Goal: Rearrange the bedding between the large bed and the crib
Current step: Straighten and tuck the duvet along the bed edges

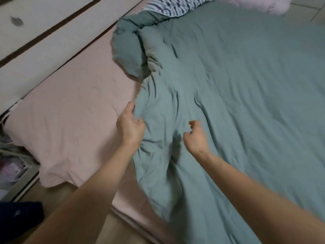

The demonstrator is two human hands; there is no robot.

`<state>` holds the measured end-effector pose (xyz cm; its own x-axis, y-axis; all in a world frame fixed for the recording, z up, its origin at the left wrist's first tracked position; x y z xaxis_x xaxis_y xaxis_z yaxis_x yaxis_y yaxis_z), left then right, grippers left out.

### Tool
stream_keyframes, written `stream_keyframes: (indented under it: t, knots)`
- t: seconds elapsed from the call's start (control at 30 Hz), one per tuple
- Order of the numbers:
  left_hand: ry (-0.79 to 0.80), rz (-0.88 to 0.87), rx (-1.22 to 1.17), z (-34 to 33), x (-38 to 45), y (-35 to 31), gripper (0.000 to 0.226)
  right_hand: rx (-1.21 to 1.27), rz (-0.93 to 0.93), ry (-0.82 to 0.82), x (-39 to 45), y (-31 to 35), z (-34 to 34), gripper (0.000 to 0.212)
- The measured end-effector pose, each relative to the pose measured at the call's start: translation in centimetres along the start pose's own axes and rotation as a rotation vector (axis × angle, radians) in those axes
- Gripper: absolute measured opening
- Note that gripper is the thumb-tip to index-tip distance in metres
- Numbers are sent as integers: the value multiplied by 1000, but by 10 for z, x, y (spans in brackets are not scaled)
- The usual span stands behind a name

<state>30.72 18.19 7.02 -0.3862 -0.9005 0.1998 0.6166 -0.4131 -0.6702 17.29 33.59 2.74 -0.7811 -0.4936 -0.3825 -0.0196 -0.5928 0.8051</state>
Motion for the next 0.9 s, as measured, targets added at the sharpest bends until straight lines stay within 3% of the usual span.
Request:
stream_keyframes:
  t: [0.07,0.13,0.2,0.27,0.33,0.4,0.47,0.57,0.6,0.67,0.7,0.77,0.83,0.9]
  knots:
    - [34,-365,264,22,-18,-11,51,37,320,-127,-8,48,3,37]
    - [43,-701,447,28,-38,-24,43,-79,502,7,-12,87,-14,42]
    - [98,-892,567,40,-51,-31,40,-439,526,215,-16,117,-50,60]
    - [146,-958,650,45,-60,-29,44,-771,458,342,-18,129,-75,64]
    - [179,-963,690,50,-63,-23,46,-963,414,379,-16,134,-90,54]
    - [265,-930,712,58,-65,-27,34,-1068,406,347,-11,137,-100,47]
    - [403,-903,716,57,-64,-34,41,-1080,424,301,-10,139,-105,37]
    - [624,-697,561,58,-57,-28,36,-975,467,253,-5,142,-98,32]
    - [636,-537,358,62,-53,-22,24,-922,451,242,-1,144,-90,31]
    - [669,37,-249,69,-41,-3,15,-743,373,203,11,148,-71,19]
    - [649,359,-505,68,-33,10,25,-586,320,173,16,150,-63,10]
    - [597,857,-763,58,-20,34,50,-86,160,154,14,149,-59,13]
    - [589,1113,-936,42,-2,46,70,381,-28,146,3,142,-68,18]
    - [591,1204,-1106,27,19,50,86,581,-159,148,-9,133,-78,13]
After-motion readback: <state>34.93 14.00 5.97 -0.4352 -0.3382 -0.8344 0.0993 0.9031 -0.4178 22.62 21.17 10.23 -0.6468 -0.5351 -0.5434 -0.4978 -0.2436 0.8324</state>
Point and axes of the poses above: each hand's wrist, its own x-axis towards the middle knuckle, its own z-axis out of the back of the hand, y = z × x, the point moved 4 cm from there along x, towards the middle knuckle, and after that the axes turned 7 degrees about x, right-handed, at the moved point
